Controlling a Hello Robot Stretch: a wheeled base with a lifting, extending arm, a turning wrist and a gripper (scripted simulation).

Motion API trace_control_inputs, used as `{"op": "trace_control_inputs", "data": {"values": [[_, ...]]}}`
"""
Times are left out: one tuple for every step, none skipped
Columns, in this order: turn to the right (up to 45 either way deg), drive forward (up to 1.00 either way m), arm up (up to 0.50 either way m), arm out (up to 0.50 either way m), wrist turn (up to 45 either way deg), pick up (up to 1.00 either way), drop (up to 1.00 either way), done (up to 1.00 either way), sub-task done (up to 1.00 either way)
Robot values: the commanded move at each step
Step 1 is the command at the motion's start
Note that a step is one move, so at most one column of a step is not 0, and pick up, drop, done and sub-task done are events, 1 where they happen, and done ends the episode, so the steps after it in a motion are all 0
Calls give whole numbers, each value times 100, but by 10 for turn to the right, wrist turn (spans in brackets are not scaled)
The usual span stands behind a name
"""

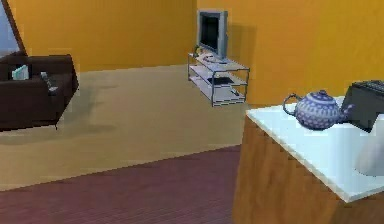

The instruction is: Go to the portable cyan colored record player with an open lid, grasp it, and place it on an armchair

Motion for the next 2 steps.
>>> {"op": "trace_control_inputs", "data": {"values": [[-300, 0, 0, 0, 0, 0, 0, 0, 0], [0, 100, 0, 0, 0, 0, 0, 0, 0]]}}
